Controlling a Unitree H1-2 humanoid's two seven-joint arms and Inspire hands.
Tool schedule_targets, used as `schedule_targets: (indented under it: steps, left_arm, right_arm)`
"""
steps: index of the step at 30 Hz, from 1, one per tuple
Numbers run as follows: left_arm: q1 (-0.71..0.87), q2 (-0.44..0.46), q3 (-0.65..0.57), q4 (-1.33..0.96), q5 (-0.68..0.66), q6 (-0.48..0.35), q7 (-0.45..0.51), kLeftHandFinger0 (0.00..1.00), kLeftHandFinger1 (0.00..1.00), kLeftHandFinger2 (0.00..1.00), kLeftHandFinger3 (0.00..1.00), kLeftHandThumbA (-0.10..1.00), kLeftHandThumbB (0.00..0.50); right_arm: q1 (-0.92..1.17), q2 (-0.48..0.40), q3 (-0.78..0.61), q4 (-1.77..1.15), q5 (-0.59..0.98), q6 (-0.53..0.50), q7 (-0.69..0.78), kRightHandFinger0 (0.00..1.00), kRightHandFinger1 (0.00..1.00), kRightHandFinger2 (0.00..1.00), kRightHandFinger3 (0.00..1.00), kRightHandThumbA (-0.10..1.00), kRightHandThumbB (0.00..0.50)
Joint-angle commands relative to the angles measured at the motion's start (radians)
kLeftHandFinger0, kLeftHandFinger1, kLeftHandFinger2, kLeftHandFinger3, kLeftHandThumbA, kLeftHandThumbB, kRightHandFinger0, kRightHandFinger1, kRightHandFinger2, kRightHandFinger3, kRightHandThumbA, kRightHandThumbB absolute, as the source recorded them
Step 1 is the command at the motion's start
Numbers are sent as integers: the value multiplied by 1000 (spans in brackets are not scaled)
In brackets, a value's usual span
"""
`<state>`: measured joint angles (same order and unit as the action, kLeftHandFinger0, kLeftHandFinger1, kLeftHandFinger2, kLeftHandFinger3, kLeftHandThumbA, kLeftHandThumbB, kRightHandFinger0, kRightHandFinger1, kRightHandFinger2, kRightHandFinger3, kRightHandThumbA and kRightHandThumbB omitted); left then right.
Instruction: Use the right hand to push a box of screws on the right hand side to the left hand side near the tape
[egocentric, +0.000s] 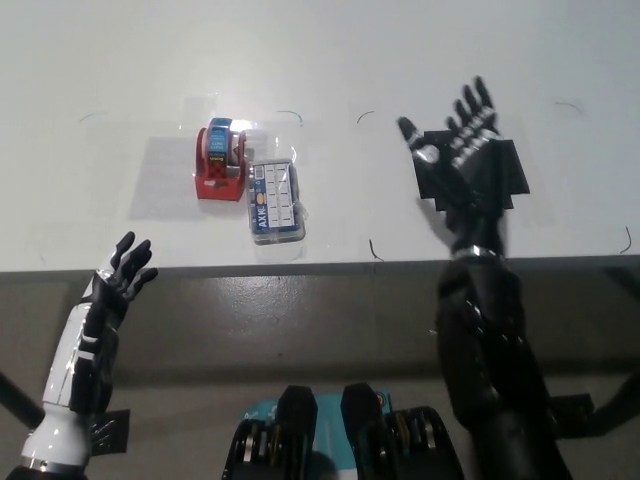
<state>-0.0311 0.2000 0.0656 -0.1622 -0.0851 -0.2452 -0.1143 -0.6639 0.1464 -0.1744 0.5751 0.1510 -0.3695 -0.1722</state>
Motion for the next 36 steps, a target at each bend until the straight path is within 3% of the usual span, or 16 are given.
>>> schedule_targets:
  steps: [1, 5, 9, 12, 17, 20, 24, 26, 32, 36]
  left_arm:
    - [-7, 21, 8, -47, 20, 15, 0, 1000, 1000, 1000, 1000, 1000, 0]
    - [-21, 32, 16, -38, 28, 5, 2, 1000, 1000, 1000, 1000, 1000, 0]
    - [-34, 34, 14, -31, 21, 16, -3, 1000, 1000, 1000, 1000, 1000, 0]
    - [-43, 30, 12, -19, 26, 17, 0, 1000, 1000, 1000, 1000, 1000, 18]
    - [-52, 31, 12, 3, 11, -4, -7, 1000, 1000, 1000, 1000, 1000, 54]
    - [-48, 29, 13, 1, -9, -8, -12, 1000, 1000, 1000, 1000, 1000, 49]
    - [-53, 34, 20, 0, 0, -4, -5, 1000, 1000, 1000, 1000, 1000, 26]
    - [-57, 37, 23, -2, 14, 6, 3, 1000, 1000, 1000, 1000, 1000, 38]
    - [-52, 40, 23, -1, 5, -7, -4, 1000, 1000, 1000, 1000, 1000, 9]
    - [-48, 33, 20, -4, -13, 0, -7, 1000, 1000, 1000, 1000, 1000, 36]
  right_arm:
    - [234, -118, 136, -856, -51, 91, 166, 1000, 1000, 1000, 1000, 1000, 259]
    - [418, -213, 156, -937, -30, 53, 232, 1000, 1000, 1000, 1000, 1000, 278]
    - [517, -251, 162, -938, -51, -4, 239, 1000, 1000, 1000, 1000, 1000, 275]
    - [608, -288, 168, -944, -82, 5, 244, 1000, 1000, 1000, 1000, 1000, 306]
    - [685, -327, 184, -916, -80, -3, 241, 1000, 1000, 1000, 1000, 1000, 315]
    - [711, -339, 196, -894, -95, 0, 231, 1000, 1000, 1000, 1000, 1000, 313]
    - [729, -354, 228, -781, -101, -58, 233, 1000, 1000, 1000, 1000, 1000, 258]
    - [729, -354, 242, -731, -117, -80, 235, 1000, 1000, 1000, 1000, 1000, 246]
    - [727, -350, 270, -623, -140, -100, 249, 1000, 1000, 1000, 1000, 1000, 280]
    - [698, -338, 272, -585, -143, -100, 246, 1000, 1000, 1000, 1000, 1000, 302]
